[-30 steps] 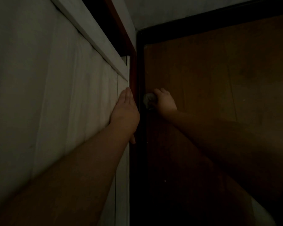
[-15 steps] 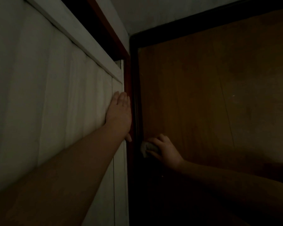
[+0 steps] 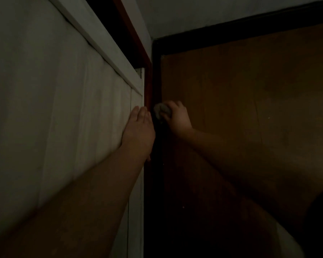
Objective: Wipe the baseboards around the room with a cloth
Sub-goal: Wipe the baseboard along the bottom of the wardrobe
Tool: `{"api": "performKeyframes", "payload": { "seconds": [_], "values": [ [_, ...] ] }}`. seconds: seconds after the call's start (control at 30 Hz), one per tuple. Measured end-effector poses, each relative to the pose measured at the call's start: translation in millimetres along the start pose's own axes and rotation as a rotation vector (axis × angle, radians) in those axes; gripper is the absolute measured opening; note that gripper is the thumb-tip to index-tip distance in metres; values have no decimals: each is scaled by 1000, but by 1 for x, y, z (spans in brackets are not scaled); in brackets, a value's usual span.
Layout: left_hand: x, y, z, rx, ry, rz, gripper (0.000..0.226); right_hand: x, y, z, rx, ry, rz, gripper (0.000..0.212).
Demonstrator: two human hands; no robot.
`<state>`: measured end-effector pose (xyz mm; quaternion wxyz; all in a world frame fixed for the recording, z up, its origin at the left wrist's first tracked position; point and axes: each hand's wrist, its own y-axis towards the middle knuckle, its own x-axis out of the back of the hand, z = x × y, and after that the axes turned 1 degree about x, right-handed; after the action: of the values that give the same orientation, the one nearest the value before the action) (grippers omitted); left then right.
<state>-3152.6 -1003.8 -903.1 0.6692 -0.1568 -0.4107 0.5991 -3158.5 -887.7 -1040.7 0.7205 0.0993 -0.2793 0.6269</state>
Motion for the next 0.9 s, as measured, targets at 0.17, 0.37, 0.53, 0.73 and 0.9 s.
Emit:
{"api": "performKeyframes", "payload": {
  "seconds": [0.17, 0.37, 0.53, 0.73, 0.9],
  "values": [
    [-3, 1, 0, -9, -17, -5, 135, 24, 75, 13, -77, -93, 40, 44],
    [-2, -1, 2, -23, -37, 5, 141, 44, 64, 10, -32, -95, -18, 45],
    [2, -4, 2, -12, -28, 7, 141, 37, -20, -12, 11, -5, 20, 42],
    [3, -1, 0, 26, -78, 36, 145, 2, -113, -13, 102, -13, 179, 43],
    [3, -2, -1, 30, -96, 20, 148, -14, -147, -5, 212, -40, 144, 45]
  ]
}}
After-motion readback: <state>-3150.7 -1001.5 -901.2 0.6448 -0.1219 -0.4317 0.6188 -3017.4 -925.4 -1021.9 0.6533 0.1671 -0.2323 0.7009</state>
